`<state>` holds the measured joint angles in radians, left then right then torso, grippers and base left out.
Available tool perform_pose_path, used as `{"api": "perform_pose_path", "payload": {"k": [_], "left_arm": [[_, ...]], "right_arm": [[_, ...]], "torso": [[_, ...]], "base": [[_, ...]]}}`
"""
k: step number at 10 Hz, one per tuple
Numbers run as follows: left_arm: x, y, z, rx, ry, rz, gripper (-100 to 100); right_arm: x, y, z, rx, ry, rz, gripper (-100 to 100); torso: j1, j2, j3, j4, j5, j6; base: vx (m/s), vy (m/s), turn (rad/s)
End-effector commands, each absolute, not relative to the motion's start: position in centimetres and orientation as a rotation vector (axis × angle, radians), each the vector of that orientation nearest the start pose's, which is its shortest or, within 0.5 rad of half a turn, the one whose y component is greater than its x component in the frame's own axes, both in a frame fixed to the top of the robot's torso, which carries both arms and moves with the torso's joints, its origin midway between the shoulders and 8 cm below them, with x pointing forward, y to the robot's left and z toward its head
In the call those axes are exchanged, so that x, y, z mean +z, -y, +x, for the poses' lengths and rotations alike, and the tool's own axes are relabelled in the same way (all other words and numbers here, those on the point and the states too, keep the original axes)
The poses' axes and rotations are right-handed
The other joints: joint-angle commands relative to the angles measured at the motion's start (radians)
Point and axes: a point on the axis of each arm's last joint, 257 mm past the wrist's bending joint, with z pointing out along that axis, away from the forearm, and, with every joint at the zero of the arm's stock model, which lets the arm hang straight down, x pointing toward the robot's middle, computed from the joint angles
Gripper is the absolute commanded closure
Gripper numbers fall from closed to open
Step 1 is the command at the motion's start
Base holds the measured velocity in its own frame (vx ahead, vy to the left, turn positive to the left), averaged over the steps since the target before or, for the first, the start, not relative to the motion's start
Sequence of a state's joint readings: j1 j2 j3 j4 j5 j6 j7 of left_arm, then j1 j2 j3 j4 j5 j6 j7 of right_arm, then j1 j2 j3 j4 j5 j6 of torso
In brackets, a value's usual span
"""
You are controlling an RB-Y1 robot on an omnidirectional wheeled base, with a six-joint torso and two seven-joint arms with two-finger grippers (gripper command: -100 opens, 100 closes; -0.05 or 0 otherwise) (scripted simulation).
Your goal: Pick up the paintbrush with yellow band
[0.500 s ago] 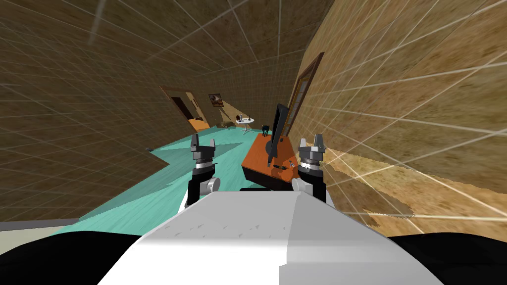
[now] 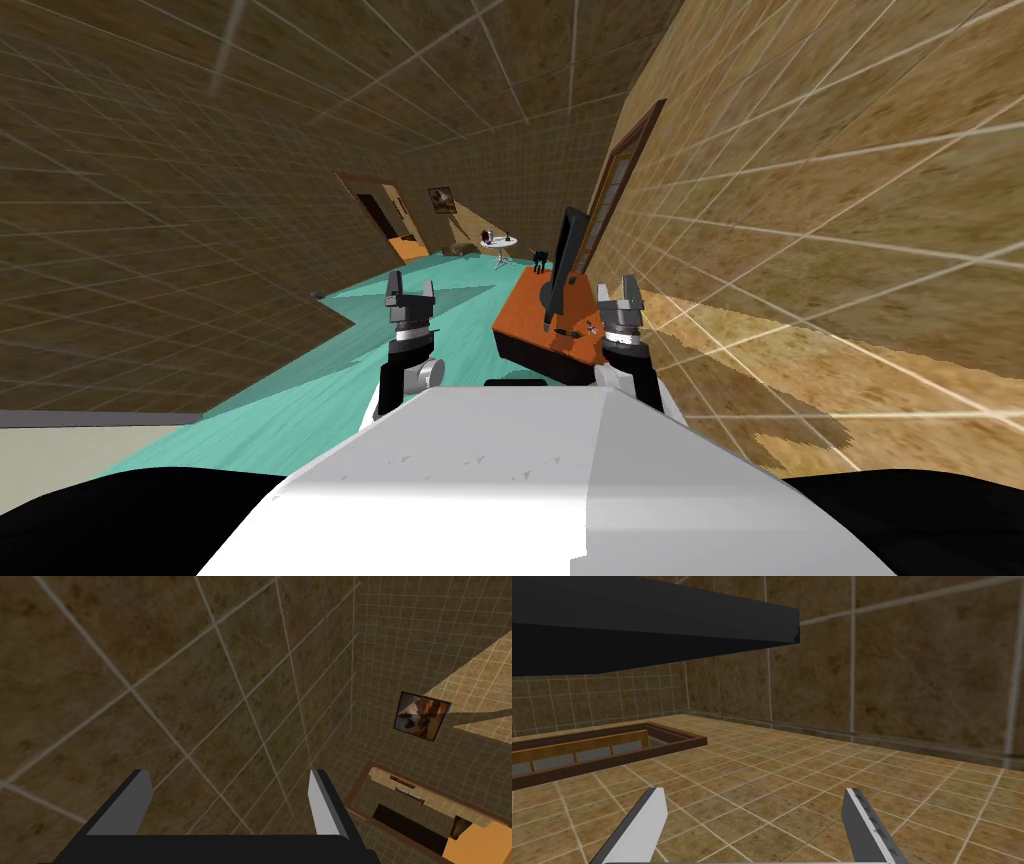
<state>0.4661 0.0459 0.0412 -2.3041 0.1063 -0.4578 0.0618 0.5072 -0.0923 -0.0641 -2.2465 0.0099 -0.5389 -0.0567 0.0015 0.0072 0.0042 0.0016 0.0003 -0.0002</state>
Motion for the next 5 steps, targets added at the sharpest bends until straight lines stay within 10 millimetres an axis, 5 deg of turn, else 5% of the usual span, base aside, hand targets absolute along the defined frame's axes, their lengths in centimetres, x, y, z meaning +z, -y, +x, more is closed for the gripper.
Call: {"api": "perform_pose_path", "payload": {"k": [1,5], "left_arm": [[4.0,-29.6,34.5,-1.405,-0.557,-0.697,0],[4.0,-29.6,34.5,-1.405,-0.557,-0.697,0]], "right_arm": [[0.3,28.7,34.6,1.284,-0.742,0.589,-100],[-2.5,28.1,35.6,1.272,-0.856,0.569,-100]], "torso": [[0.000,0.000,0.000,0.000,0.000,0.000],[0.003,0.004,0.002,0.001,0.001,0.000]], "base": [[-0.140,0.038,0.127],[-0.135,0.053,0.086]]}}
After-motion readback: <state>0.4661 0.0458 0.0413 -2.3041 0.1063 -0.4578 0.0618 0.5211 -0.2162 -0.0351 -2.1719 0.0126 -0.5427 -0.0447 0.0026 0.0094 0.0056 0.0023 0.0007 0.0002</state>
